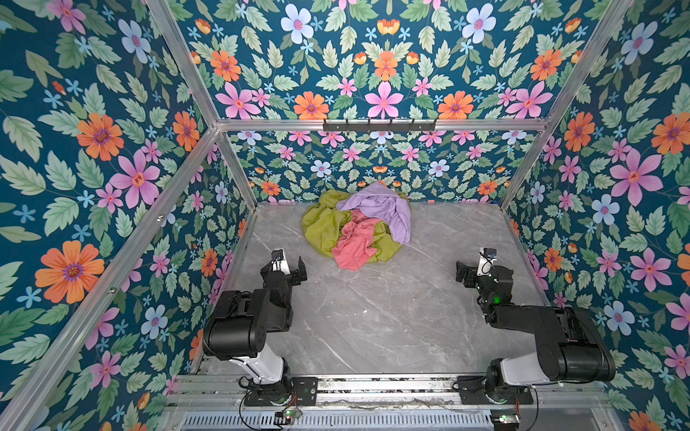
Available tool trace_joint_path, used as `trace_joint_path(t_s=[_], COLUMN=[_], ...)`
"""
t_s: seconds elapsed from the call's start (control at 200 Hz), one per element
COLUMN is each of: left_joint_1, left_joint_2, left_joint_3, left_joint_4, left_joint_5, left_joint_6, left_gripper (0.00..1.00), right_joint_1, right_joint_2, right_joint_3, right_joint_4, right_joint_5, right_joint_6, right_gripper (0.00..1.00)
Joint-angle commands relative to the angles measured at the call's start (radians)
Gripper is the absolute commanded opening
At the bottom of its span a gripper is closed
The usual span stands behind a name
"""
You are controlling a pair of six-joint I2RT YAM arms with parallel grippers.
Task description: Pick out a specific cloth from the pile
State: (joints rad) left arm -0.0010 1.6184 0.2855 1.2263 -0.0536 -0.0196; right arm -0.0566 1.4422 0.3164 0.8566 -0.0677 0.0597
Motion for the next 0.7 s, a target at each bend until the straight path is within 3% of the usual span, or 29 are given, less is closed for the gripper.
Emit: trace_joint_path(t_s=[0.0,0.695], left_joint_1=[0.001,-0.007], left_joint_2=[-0.003,-0.005], left_joint_3=[0.001,-0.005], left_joint_4=[0.028,0.035], left_joint_5=[0.0,-0.028], left_joint_6=[0.009,0.013], left_gripper=[1.0,1.0], right_joint_1=[-0.001,0.024], right_joint_2=[-0.005,-0.006], right_joint_3=[0.006,0.0], right_joint_4=[-0.002,0.009], right_joint_5=[0.002,0.048], right_joint_6=[0.009,-0.014], right_gripper=[0.99,0.99])
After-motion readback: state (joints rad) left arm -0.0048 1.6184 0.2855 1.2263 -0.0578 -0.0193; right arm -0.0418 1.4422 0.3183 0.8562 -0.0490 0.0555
